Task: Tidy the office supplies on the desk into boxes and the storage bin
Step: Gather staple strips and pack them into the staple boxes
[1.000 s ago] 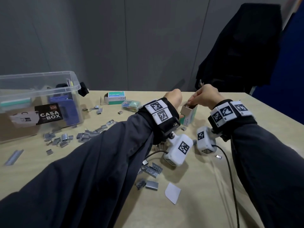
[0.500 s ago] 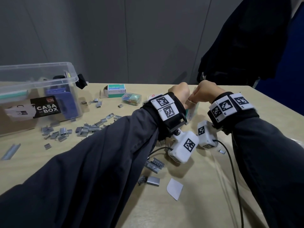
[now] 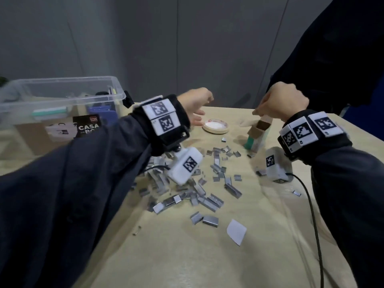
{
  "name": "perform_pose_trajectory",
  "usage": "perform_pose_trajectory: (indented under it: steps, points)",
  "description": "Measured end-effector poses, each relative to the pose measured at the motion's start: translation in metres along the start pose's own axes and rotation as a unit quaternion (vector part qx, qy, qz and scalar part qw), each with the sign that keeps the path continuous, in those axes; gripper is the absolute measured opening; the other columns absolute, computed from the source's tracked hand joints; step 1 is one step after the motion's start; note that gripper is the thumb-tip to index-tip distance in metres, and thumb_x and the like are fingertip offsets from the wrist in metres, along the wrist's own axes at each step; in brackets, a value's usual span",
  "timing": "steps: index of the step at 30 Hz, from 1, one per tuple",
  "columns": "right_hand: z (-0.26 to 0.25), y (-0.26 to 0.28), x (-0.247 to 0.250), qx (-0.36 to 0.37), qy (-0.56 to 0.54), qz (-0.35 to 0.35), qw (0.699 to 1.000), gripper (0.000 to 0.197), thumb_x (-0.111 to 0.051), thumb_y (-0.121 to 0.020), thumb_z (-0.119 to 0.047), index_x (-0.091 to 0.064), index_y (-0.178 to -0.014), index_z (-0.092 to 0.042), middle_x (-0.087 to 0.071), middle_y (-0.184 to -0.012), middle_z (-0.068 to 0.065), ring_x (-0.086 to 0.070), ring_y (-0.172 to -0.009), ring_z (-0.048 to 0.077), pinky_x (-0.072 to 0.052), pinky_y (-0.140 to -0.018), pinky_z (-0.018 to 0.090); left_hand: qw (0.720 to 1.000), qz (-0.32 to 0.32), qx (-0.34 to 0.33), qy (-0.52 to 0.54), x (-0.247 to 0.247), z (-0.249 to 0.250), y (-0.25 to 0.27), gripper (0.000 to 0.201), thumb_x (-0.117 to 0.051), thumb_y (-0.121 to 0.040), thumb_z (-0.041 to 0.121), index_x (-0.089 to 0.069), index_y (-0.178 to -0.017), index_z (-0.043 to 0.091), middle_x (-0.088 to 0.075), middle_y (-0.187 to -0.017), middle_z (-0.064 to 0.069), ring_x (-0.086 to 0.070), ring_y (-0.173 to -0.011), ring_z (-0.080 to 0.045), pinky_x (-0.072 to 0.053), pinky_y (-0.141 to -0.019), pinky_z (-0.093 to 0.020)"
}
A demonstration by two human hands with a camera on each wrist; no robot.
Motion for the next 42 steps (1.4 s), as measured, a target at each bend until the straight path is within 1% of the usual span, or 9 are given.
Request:
perform_pose_trajectory:
  steps: [6,10,15,19,23,27,34,39,42]
  points:
    - [-0.062,0.020,0.002,0.120,-0.061,-0.003,0.991,0.018,-0.079,-0.072,-0.029,-0.073,-0.084,-0.017,-0.068,-0.091,0.007,-0.064,-0.089,0.031,-0.044,-0.070,0.033,0.940,-0.002,-0.072,-0.333,0.102,-0.016,0.013,0.022,-0.054,-0.097,0.016,-0.065,-0.109,0.000,-0.066,-0.094,-0.008,-0.057,-0.078,-0.017,-0.051,-0.071,-0.026]
    - [-0.114,0.044,-0.016,0.251,-0.025,-0.209,0.945,0.013,-0.080,-0.078,-0.036,-0.077,-0.079,-0.023,-0.072,-0.074,-0.009,-0.062,-0.071,0.007,-0.046,-0.064,0.025,0.862,-0.018,-0.055,-0.503,0.145,-0.040,0.016,0.024,-0.062,-0.093,0.015,-0.067,-0.112,0.002,-0.067,-0.094,-0.007,-0.057,-0.070,-0.009,-0.053,-0.063,-0.021]
    - [-0.155,0.080,-0.035,0.302,0.099,-0.394,0.862,0.039,-0.083,-0.073,-0.041,-0.076,-0.100,-0.014,-0.077,-0.093,-0.002,-0.071,-0.093,0.010,-0.047,-0.064,0.021,0.831,-0.101,0.008,-0.546,0.154,-0.067,0.025,0.038,-0.075,-0.083,0.024,-0.063,-0.117,0.011,-0.065,-0.102,-0.002,-0.060,-0.085,-0.015,-0.053,-0.070,-0.023]
    - [-0.163,0.092,-0.046,0.327,0.175,-0.411,0.833,0.039,-0.083,-0.074,-0.035,-0.075,-0.104,-0.012,-0.076,-0.099,0.000,-0.071,-0.100,0.015,-0.054,-0.084,0.030,0.826,-0.120,-0.017,-0.550,0.142,-0.072,0.027,0.035,-0.077,-0.079,0.030,-0.064,-0.110,0.019,-0.064,-0.106,-0.003,-0.060,-0.079,-0.013,-0.050,-0.067,-0.023]
    - [-0.155,0.084,-0.047,0.332,0.143,-0.416,0.834,0.023,-0.080,-0.079,-0.026,-0.076,-0.096,-0.012,-0.077,-0.091,-0.002,-0.073,-0.090,0.010,-0.050,-0.067,0.023,0.803,-0.114,-0.054,-0.583,0.125,-0.070,0.026,0.031,-0.073,-0.082,0.040,-0.067,-0.107,0.022,-0.067,-0.103,0.000,-0.059,-0.083,-0.011,-0.052,-0.077,-0.027]
    - [-0.140,0.070,-0.042,0.304,0.114,-0.395,0.859,0.010,-0.074,-0.087,-0.018,-0.074,-0.092,-0.009,-0.075,-0.076,-0.005,-0.071,-0.072,0.005,-0.047,-0.056,0.016,0.788,-0.066,-0.141,-0.596,0.102,-0.067,0.022,0.026,-0.068,-0.087,0.036,-0.069,-0.102,0.013,-0.063,-0.090,0.002,-0.052,-0.072,-0.007,-0.037,-0.057,-0.015]
    - [-0.121,0.068,-0.033,0.306,0.071,-0.376,0.872,0.021,-0.082,-0.078,-0.014,-0.073,-0.097,-0.016,-0.075,-0.089,-0.001,-0.068,-0.068,0.004,-0.048,-0.050,0.015,0.759,-0.096,-0.090,-0.638,0.076,-0.068,0.012,0.023,-0.076,-0.080,0.032,-0.068,-0.085,0.011,-0.064,-0.082,-0.002,-0.056,-0.074,-0.016,-0.046,-0.063,-0.025]
    - [-0.122,0.082,-0.038,0.344,0.061,-0.388,0.853,0.018,-0.084,-0.074,-0.019,-0.075,-0.088,-0.024,-0.074,-0.085,-0.007,-0.063,-0.065,0.000,-0.050,-0.059,0.020,0.800,-0.027,-0.077,-0.595,0.079,-0.057,0.001,0.021,-0.059,-0.093,0.021,-0.064,-0.081,0.005,-0.060,-0.067,-0.001,-0.057,-0.057,-0.011,-0.044,-0.040,-0.015]
    - [-0.123,0.083,-0.041,0.347,0.108,-0.385,0.848,0.019,-0.081,-0.077,-0.015,-0.078,-0.096,-0.018,-0.073,-0.080,-0.009,-0.063,-0.068,0.002,-0.048,-0.055,0.015,0.807,0.001,-0.073,-0.585,0.076,-0.056,-0.005,0.033,-0.057,-0.095,0.031,-0.056,-0.071,0.009,-0.057,-0.064,0.000,-0.053,-0.055,-0.011,-0.043,-0.049,-0.020]
Point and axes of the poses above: each hand's wrist, its own y-axis away from the middle knuckle, its own x-axis out of the back of the hand, z = x × y, the point moved 1 cm from there along -y, towards the middle knuckle
